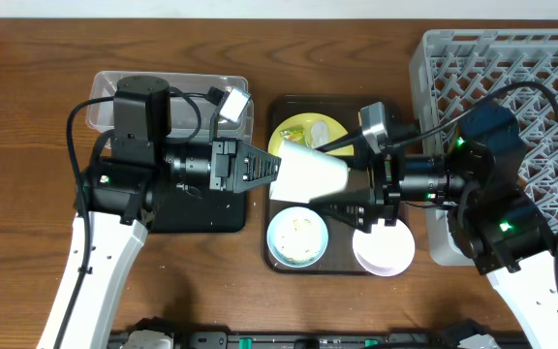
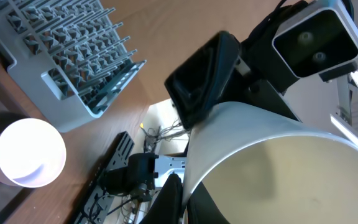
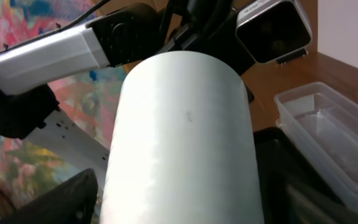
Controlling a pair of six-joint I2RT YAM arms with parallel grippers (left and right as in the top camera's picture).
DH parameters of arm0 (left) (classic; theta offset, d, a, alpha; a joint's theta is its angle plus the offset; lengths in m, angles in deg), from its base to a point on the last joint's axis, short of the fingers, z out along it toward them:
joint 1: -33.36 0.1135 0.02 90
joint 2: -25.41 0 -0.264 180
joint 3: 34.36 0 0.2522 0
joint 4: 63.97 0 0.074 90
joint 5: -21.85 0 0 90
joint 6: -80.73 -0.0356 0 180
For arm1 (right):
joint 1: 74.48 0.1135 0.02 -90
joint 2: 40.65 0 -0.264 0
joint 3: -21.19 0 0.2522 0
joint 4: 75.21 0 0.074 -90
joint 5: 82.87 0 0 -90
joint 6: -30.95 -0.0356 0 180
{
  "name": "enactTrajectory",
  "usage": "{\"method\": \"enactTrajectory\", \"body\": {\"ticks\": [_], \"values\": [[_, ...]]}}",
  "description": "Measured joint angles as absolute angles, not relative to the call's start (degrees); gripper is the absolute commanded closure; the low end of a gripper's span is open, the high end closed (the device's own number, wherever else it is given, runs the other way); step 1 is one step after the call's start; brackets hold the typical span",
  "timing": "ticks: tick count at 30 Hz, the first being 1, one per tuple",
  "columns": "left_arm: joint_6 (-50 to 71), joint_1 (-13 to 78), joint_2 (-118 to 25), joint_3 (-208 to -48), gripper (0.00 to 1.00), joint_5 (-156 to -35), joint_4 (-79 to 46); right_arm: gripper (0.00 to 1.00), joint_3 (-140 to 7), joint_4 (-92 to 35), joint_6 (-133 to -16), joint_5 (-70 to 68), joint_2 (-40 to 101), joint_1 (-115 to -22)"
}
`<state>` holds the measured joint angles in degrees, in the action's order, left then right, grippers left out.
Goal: Sort waste into correct bins and load items into the dishwasher rack
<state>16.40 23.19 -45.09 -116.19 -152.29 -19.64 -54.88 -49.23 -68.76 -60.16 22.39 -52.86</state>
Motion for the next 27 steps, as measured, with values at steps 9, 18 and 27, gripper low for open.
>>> {"method": "enactTrajectory", "body": {"ticks": [9,18,27], "values": [[16.2,23.23,-45.09,-116.24,0.39,-152.72,-19.82,0.39,-54.88,-48.79,-69.35,-59.96,22.42,-53.01],[16.4,23.38,-45.07,-116.26,0.24,-154.21,-19.71,0.52,-55.03,-32.05,-69.42,-55.53,19.88,-68.86],[16.38,23.4,-45.09,-116.26,0.23,-154.98,-19.69,0.5,-55.1,-2.04,-72.06,-24.29,15.71,-90.32]]}}
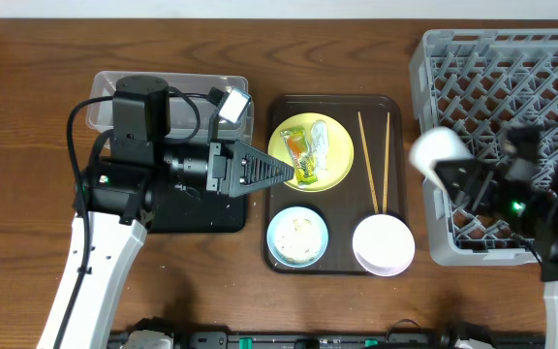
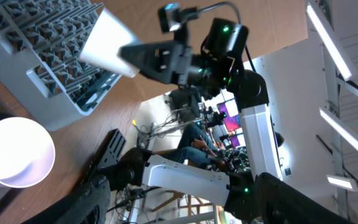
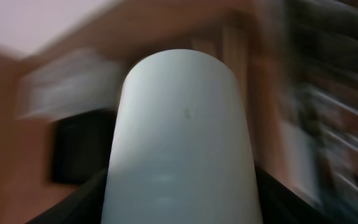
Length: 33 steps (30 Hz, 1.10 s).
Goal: Sort waste into correct bins and load items into the dishwasher rack
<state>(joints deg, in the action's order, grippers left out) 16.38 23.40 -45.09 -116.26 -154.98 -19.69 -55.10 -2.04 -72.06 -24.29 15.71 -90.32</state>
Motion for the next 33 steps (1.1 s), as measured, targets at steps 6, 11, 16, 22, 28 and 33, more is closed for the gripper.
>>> {"method": "enactTrajectory", "body": {"ticks": [6,11,16,22,28,33], "values": [[16.38,23.4,-45.09,-116.26,0.23,-155.04,-19.67,0.5,-55.1,7.52,-73.11,-6.3,16.97,-94.1],[16.4,23.38,-45.09,-116.26,0.23,-155.04,-19.62,0.51,-55.1,11.23,-73.55,0.23,20.78,-94.49],[16.4,23.38,-45.09,-116.26,0.23,-155.04,-19.6,0.52,-55.07,10.71,-73.79,2.11,25.85,-94.49],[16.38,23.38,-45.09,-116.26,0.22,-154.82,-19.6,0.31,-55.05,9.9,-74.36,0.67,32.89,-94.49],[16.38,23.38,-45.09,-116.26,0.22,-153.4,-19.6,0.01,-55.05,9.29,-74.97,-1.01,34.92,-94.49],[16.38,23.38,-45.09,-116.26,0.22,-151.81,-19.6,0.01,-55.07,7.67,-75.04,-2.35,33.3,-94.49]]}}
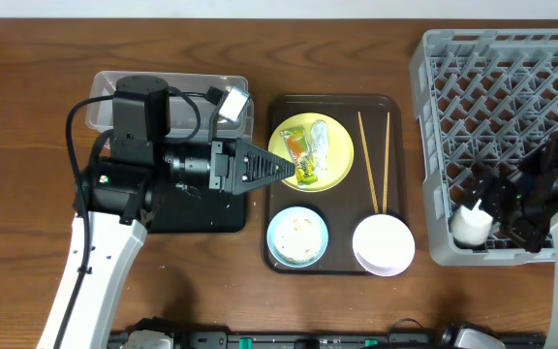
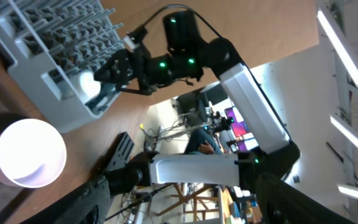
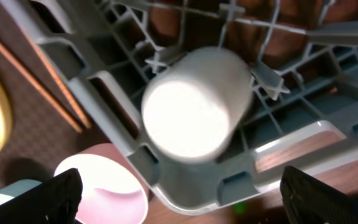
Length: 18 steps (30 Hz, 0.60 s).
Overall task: Sort waste into correct bins and load items into the dishwasher rack
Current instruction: 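Lower the cup into the grey dish rack and open the right gripper, then grasp the green snack wrapper on the yellow plate with the left gripper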
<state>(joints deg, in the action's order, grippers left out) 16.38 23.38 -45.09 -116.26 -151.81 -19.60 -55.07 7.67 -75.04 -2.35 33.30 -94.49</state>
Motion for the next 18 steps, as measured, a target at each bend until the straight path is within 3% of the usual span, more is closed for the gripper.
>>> {"method": "enactTrajectory", "body": {"ticks": [8,18], "values": [[16.38,22.6,-45.09,-116.26,0.23,-142.82,-18.99,0.01,-55.23,2.09,-68.26,-20.77,24.51,-94.49],[13.12,11.38,-48.02,-116.26,0.36,-106.87,-13.35,0.04,-55.47,-0.35,-62.69,-39.68,21.32,-94.47]]}}
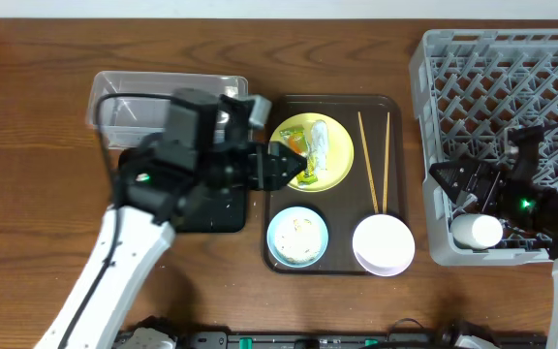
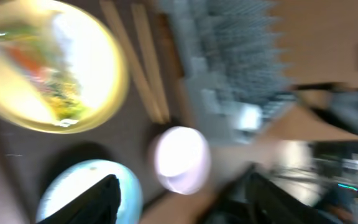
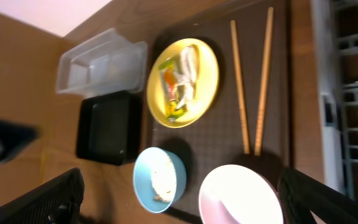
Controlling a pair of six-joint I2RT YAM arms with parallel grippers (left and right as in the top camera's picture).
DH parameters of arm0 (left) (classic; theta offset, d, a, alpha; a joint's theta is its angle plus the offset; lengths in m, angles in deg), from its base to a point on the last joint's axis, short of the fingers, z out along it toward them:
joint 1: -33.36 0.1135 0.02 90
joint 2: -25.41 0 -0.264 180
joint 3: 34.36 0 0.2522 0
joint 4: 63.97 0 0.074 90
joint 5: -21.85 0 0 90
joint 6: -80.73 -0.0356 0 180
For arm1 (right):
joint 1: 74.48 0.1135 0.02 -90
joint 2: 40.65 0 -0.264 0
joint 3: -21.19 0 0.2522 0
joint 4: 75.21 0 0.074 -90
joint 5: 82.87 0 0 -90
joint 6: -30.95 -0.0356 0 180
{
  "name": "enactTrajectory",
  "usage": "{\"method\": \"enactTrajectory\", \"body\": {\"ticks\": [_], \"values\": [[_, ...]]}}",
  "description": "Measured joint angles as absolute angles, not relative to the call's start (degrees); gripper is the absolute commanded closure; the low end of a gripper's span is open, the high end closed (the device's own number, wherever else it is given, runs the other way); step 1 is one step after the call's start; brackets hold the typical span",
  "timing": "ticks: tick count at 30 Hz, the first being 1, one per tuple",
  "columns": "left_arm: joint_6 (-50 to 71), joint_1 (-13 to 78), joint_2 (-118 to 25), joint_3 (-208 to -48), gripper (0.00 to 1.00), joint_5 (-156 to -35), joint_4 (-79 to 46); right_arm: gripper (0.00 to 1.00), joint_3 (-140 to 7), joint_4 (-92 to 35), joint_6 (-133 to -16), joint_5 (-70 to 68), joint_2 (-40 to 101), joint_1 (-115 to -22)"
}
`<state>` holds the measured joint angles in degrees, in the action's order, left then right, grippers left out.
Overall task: Sort waste into correct bins and load items into the dishwasher rack
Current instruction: 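Grasp the green snack wrapper on the yellow plate with the left gripper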
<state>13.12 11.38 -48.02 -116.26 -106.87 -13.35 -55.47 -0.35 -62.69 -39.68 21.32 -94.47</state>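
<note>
The white cup [image 1: 475, 231] lies on its side in the front left corner of the grey dish rack [image 1: 511, 58]. My right gripper [image 1: 453, 184] hangs open and empty over the rack's left edge, facing the tray [image 1: 339, 105]. On the tray are a yellow plate [image 1: 332, 160] with wrappers [image 3: 178, 84], chopsticks [image 1: 376, 160], a blue bowl [image 1: 296, 236] with crumbs and a pale pink bowl [image 1: 384, 244]. My left gripper [image 1: 287, 167] is open at the yellow plate's left rim. The left wrist view is blurred.
A clear bin [image 1: 124, 114] stands at the back left. A black bin [image 1: 206, 215] sits in front of it, partly under my left arm. The rack fills the right side of the table. Bare wood lies left and in front.
My left arm has moved right, its open gripper now at the yellow plate. My right gripper has come away from the cup, which lies in the rack's corner, and now faces the tray.
Both grippers met at the white cup above the tray. Then my right gripper held the cup beside the rack while the left stood open and empty. Then the cup sat in the rack's front left corner under my right gripper. Now it lies there alone.
</note>
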Motion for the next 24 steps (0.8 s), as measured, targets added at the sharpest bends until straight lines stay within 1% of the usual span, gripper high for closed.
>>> {"method": "enactTrajectory", "body": {"ticks": [4,7,9,14,24], "values": [[12.53,6.75,-56.15,-116.3,0.38,-95.42,-17.0,0.05,-55.47,-0.55,-60.98,-42.1,21.32,-92.72],[12.14,5.42,-63.18,-116.43,0.43,-91.59,-19.21,0.05,-55.47,-0.7,-60.13,-43.29,21.32,-90.3],[11.92,5.18,-67.84,-116.67,0.47,-89.51,-20.89,0.05,-55.47,-0.72,-59.76,-43.74,21.32,-89.03],[11.63,5.07,-76.25,-116.96,0.48,-83.94,-25.39,0.05,-55.47,-0.62,-59.39,-44.16,21.32,-87.17],[11.96,3.86,-83.07,-117.57,0.55,-79.15,-31.73,0.05,-55.47,-0.44,-59.19,-43.63,21.32,-86.08]]}}
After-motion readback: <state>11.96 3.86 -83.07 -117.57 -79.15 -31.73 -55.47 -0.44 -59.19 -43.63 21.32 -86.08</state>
